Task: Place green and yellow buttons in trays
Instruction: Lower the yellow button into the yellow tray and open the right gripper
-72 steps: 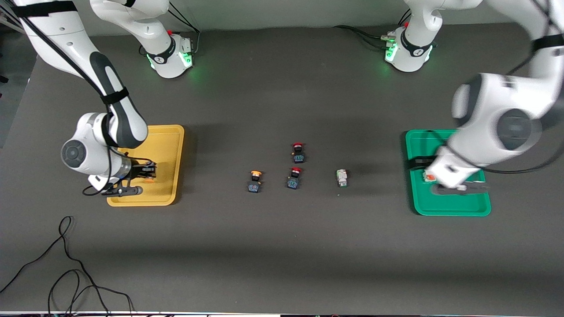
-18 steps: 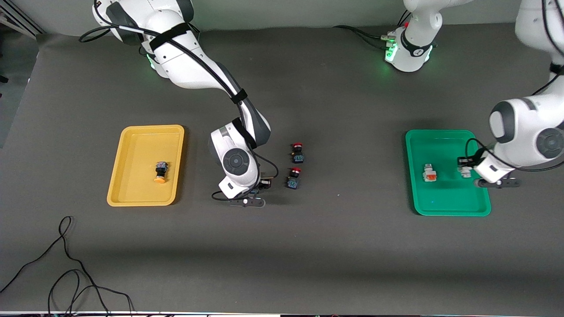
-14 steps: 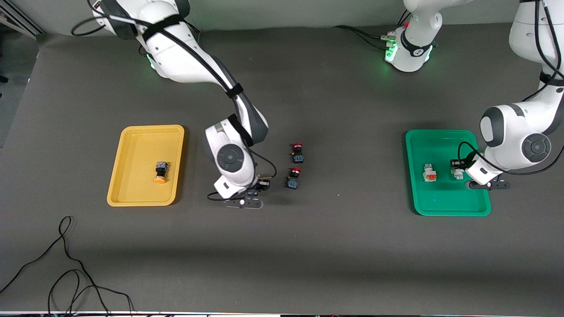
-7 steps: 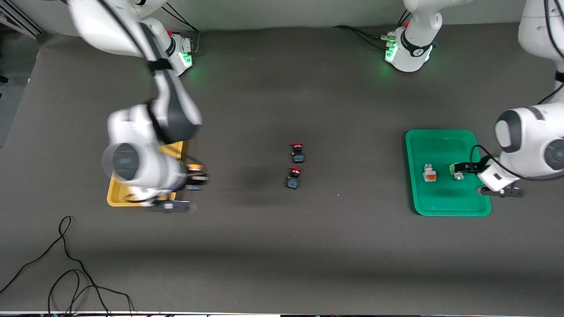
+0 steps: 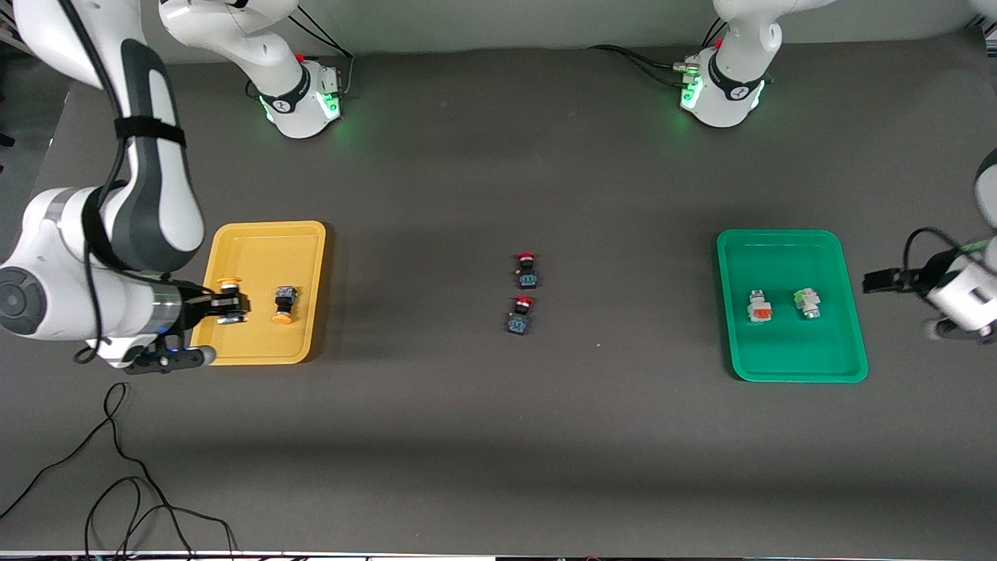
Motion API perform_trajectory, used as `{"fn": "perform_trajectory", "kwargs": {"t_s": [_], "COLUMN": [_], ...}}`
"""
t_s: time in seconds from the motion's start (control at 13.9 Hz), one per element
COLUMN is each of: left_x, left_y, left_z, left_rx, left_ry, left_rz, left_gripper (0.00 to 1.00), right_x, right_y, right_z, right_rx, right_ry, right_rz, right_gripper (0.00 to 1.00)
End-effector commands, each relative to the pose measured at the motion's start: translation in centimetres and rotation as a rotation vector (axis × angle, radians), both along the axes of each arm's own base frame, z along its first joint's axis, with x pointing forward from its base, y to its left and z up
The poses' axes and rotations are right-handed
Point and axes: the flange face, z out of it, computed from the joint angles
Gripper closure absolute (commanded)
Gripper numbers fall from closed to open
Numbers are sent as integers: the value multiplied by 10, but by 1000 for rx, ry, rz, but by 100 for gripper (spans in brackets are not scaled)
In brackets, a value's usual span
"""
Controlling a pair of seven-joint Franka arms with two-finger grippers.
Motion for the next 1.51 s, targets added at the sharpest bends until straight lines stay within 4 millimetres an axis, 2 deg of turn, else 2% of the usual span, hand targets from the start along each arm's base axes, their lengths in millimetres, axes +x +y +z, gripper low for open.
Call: {"fn": "perform_trajectory", "kwargs": {"t_s": [0.0,0.14,0.22,0.43,0.5,0.79,1.08,1.15,1.22,1.29,1.36,1.43], "left_x": [-19,-27,-30,-38,-39,-42,-45,-45,-46,-47,-49,-49], "left_y": [-18,-46,-63,-100,-117,-135,-136,-135,-136,-136,-138,-139], "left_z": [50,72,82,101,109,130,140,140,141,146,147,148], "left_rx": [-42,-39,-35,-29,-26,-24,-23,-23,-23,-23,-23,-23], "left_ry": [-31,-36,-40,-45,-49,-45,-46,-43,-37,-35,-29,-29], "left_rz": [-13,-41,-29,-9,-14,-27,-29,-28,-29,-32,-35,-37], "left_gripper": [0,0,0,0,0,0,0,0,0,0,0,0], "right_x": [-19,-23,-28,-51,-56,-61,-61,-61,-61,-61,-61,-60], "right_y": [-23,-31,-38,-50,-53,-58,-64,-64,-64,-64,-63,-62], "right_z": [-36,-62,-83,-133,-143,-174,-181,-186,-187,-186,-185,-183], "right_rx": [-7,-28,-40,-69,-76,-102,-111,-117,-118,-111,-100,-97], "right_ry": [-33,-66,-80,-107,-108,-85,-82,-75,-73,-76,-77,-80], "right_rz": [44,37,42,20,14,3,-5,-8,-15,-25,-38,-39], "right_gripper": [100,100,100,100,100,100,100,73,31,13,6,3]}}
